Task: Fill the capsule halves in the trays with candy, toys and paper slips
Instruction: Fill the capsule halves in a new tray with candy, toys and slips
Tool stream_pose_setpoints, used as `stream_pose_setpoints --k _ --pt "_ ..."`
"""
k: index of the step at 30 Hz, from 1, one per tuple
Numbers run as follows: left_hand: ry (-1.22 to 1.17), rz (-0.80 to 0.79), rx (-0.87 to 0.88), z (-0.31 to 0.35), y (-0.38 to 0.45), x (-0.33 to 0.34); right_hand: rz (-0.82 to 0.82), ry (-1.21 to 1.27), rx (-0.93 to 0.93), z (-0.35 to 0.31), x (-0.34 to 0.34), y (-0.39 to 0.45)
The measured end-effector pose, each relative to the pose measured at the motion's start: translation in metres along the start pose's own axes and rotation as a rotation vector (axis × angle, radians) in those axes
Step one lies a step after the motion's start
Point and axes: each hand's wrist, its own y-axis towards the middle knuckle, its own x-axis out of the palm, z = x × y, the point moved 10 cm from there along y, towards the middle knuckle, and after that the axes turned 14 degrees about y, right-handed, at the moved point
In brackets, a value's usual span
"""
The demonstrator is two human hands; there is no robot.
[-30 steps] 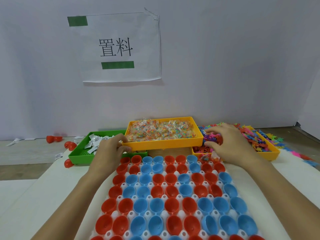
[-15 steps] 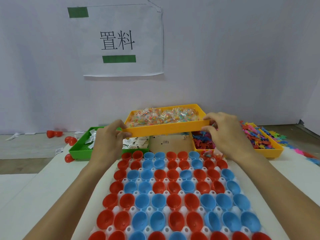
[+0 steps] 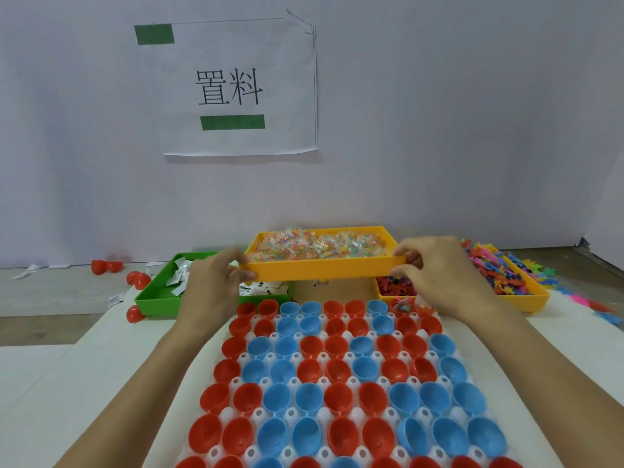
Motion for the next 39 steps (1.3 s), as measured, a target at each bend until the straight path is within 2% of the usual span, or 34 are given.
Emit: stream_pose_setpoints --k 8,13,16,20,22,27,30,34,39 --pt "0.001 -0.145 -0.02 -0.008 -0.007 0.02 -0.118 0.04 0.083 0.021 0.011 -0.004" --pt "-0.045 -0.188 -0.036 -0.006 -0.007 0.016 -0.035 0.044 0.141 0.045 -0.025 0.001" --pt "-0.062 -0.204 -0.03 -0.005 -0.007 0.018 -0.064 -0.051 0.254 0.07 -0.035 -0.004" --pt "-0.088 -0.301 -0.059 -0.015 -0.004 0.02 -0.153 -0.124 0.346 0.089 -0.029 -0.011" --pt "-0.093 -0.29 -0.067 -0.025 0.001 0.012 -0.132 -0.131 0.345 0.091 -0.029 -0.011" --pt "0.037 -0.083 -0.181 -0.074 0.008 -0.021 -0.066 -0.132 0.312 0.089 -0.034 -0.007" --pt "0.118 -0.142 -0.204 -0.092 0.007 -0.014 -0.043 -0.163 0.301 0.088 -0.035 -0.006" --pt "0.146 -0.179 -0.148 -0.079 0.003 -0.001 -0.031 -0.199 0.301 0.086 -0.037 -0.007" --pt "0.187 -0.232 -0.121 -0.06 0.019 0.011 -0.156 -0.139 0.353 0.081 -0.027 -0.012"
